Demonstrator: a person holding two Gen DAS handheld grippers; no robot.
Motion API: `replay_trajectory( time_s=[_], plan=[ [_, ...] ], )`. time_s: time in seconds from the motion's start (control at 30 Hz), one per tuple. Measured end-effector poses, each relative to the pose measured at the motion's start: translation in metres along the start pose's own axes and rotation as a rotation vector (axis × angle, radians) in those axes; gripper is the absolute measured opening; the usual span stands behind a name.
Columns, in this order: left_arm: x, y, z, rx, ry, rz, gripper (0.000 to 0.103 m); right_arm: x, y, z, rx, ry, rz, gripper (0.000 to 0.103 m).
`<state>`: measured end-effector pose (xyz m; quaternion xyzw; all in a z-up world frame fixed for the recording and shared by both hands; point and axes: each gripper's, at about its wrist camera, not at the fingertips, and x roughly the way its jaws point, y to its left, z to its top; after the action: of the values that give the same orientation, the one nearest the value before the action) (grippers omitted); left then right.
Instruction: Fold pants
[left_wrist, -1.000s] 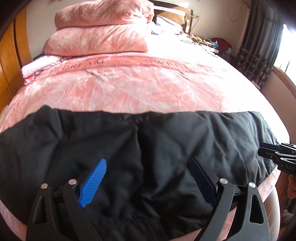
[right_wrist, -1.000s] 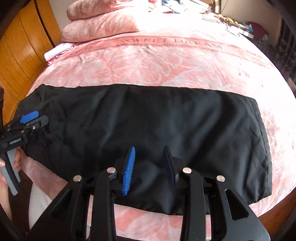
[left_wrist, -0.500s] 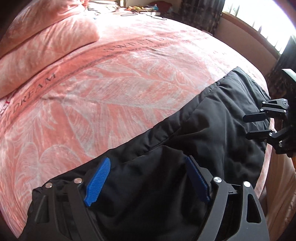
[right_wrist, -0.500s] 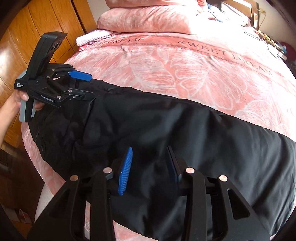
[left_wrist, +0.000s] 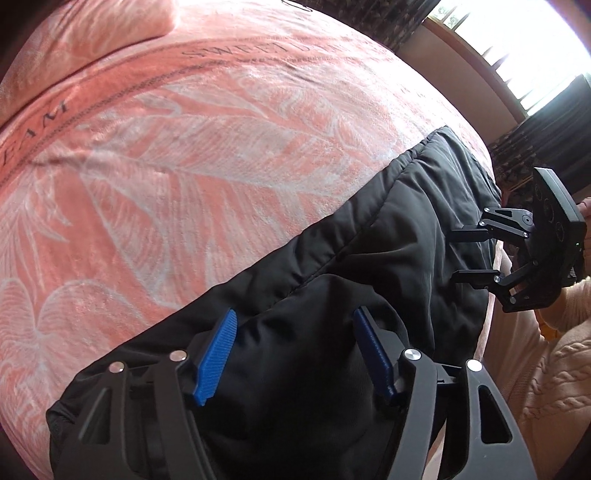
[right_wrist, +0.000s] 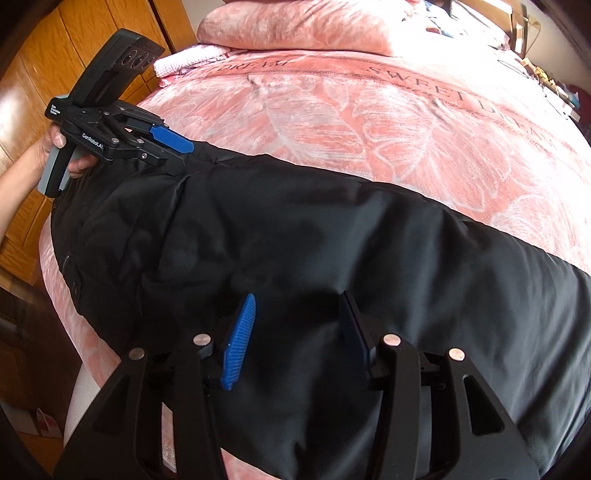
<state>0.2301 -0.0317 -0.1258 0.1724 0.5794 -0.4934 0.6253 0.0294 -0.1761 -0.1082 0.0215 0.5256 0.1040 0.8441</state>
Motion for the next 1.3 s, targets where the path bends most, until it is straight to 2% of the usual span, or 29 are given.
replay_trajectory(
  time_s=[0.13,0.2,0.23,0.27,0.37,0.43,0.63,0.77,0.9,0.97,1.03,1.13,1.2,1.23,1.27,1.3],
  plan=[
    [0.011,0.0,0.007,0.045,0.069,0.002,0.067,0.003,0.0,-0.001,-0.003,0.007,-0.003,0.049],
    [0.013,0.002,0.01,0.026,0.076,0.039,0.05,0.004,0.0,-0.001,-0.002,0.008,0.001,0.049],
    [0.014,0.003,0.01,0.029,0.078,0.086,0.031,0.004,0.0,-0.001,0.0,0.009,0.003,0.049],
    [0.013,0.004,0.009,0.032,0.075,0.114,0.019,0.004,-0.001,-0.001,0.003,0.009,0.006,0.049],
    [0.006,0.006,0.004,0.007,0.049,0.119,0.006,0.006,-0.003,-0.001,0.011,0.011,0.014,0.05],
    [0.003,0.004,0.001,0.0,0.031,0.137,0.003,0.006,-0.003,-0.001,0.014,0.01,0.019,0.052],
    [-0.024,0.004,-0.006,-0.083,-0.141,0.235,0.002,0.006,-0.004,0.0,0.031,0.0,0.021,0.054],
    [-0.007,0.003,-0.008,-0.085,-0.14,0.302,0.002,0.009,-0.011,0.003,0.077,-0.016,0.04,0.054],
    [0.0,0.002,-0.014,-0.11,-0.162,0.351,0.004,0.012,-0.006,0.007,0.062,-0.015,0.012,0.054],
    [-0.011,0.0,-0.019,-0.157,-0.201,0.362,0.008,0.007,-0.004,0.006,0.056,-0.021,0.01,0.054],
    [-0.026,-0.009,-0.025,-0.175,-0.248,0.418,0.015,-0.001,-0.005,0.004,0.063,-0.034,0.026,0.054],
    [-0.053,-0.024,-0.037,-0.143,-0.308,0.498,0.016,-0.013,-0.008,0.001,0.072,-0.051,0.029,0.054],
    [-0.063,-0.025,-0.041,-0.089,-0.284,0.502,0.025,-0.017,-0.009,-0.003,0.069,-0.049,0.031,0.054],
    [-0.063,-0.023,-0.041,-0.068,-0.256,0.511,0.036,-0.018,-0.009,-0.004,0.067,-0.048,0.028,0.054],
    [-0.061,-0.02,-0.04,-0.043,-0.219,0.52,0.04,-0.018,-0.009,-0.005,0.066,-0.045,0.025,0.054],
    [-0.057,-0.017,-0.039,-0.014,-0.181,0.52,0.04,-0.018,-0.009,-0.006,0.066,-0.041,0.023,0.054]
  ],
)
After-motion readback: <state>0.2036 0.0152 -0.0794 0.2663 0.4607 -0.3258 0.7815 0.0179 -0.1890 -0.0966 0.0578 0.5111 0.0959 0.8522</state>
